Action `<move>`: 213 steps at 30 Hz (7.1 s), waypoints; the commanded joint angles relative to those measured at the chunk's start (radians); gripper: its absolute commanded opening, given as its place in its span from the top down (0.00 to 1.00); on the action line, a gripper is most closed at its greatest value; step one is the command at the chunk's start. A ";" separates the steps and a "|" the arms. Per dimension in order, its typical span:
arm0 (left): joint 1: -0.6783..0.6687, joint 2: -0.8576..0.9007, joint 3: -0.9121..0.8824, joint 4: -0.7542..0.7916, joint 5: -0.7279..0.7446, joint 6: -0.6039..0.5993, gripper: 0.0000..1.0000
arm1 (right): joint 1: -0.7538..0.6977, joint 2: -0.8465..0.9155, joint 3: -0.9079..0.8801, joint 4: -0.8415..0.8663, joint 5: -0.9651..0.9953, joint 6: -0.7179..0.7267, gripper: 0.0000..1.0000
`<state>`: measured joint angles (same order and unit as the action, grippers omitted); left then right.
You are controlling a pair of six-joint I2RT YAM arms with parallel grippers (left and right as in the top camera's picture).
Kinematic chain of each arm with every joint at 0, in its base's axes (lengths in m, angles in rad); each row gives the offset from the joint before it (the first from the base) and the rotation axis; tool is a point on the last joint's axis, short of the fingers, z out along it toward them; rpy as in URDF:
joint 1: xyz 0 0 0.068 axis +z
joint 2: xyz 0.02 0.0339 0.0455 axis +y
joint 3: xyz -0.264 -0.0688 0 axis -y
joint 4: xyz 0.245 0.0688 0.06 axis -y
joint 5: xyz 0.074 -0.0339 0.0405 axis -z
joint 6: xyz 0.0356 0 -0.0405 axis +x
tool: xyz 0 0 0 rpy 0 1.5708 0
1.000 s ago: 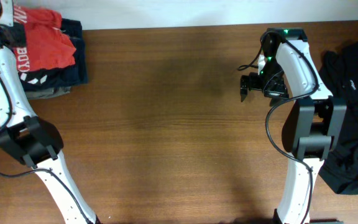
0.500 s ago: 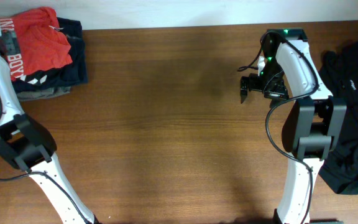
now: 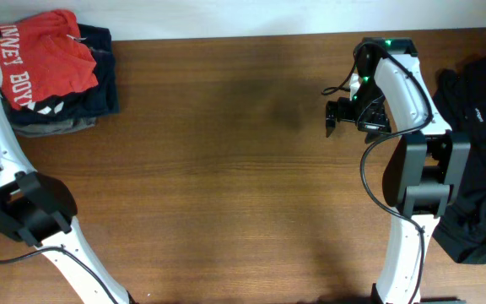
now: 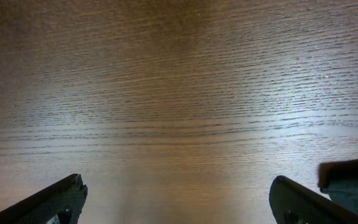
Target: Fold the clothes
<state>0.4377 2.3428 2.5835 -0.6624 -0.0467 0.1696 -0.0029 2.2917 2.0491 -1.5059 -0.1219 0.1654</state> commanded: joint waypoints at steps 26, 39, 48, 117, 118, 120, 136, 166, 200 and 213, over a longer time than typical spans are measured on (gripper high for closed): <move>0.009 0.360 0.051 0.358 -0.035 -0.057 0.92 | 0.083 0.004 0.017 -0.016 -0.002 0.007 0.01; -0.108 0.251 0.081 0.332 0.085 -0.057 0.92 | 0.083 0.004 0.017 -0.006 -0.002 0.007 0.01; -0.112 0.468 0.081 0.330 0.080 -0.064 0.77 | 0.083 0.004 0.017 -0.018 -0.002 0.007 0.01; -0.314 -0.185 0.157 -0.555 0.085 -0.068 0.01 | 0.264 -1.352 -0.332 -0.192 0.318 0.064 0.01; -0.314 -0.185 0.157 -0.555 0.085 -0.068 0.01 | 0.264 -1.352 -0.332 -0.193 0.317 0.064 0.01; -0.314 -0.185 0.157 -0.555 0.085 -0.068 0.01 | 0.264 -1.352 -0.332 -0.193 0.317 0.064 0.01; -0.314 -0.185 0.157 -0.555 0.085 -0.068 0.01 | 0.264 -1.352 -0.332 -0.192 0.314 0.042 0.01; -0.314 -0.185 0.157 -0.556 0.085 -0.068 0.01 | -0.062 -2.269 -1.748 1.079 0.200 -0.109 0.01; -0.314 -0.185 0.157 -0.556 0.085 -0.068 0.01 | 0.002 -2.288 -2.044 1.565 0.186 -0.106 0.01; -0.314 -0.185 0.157 -0.556 0.085 -0.068 0.01 | 0.002 -2.288 -2.044 1.430 0.182 -0.106 0.01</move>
<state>0.1246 2.1593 2.7396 -1.2163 0.0410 0.1040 -0.0063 0.0128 0.0101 -0.0673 0.0616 0.0559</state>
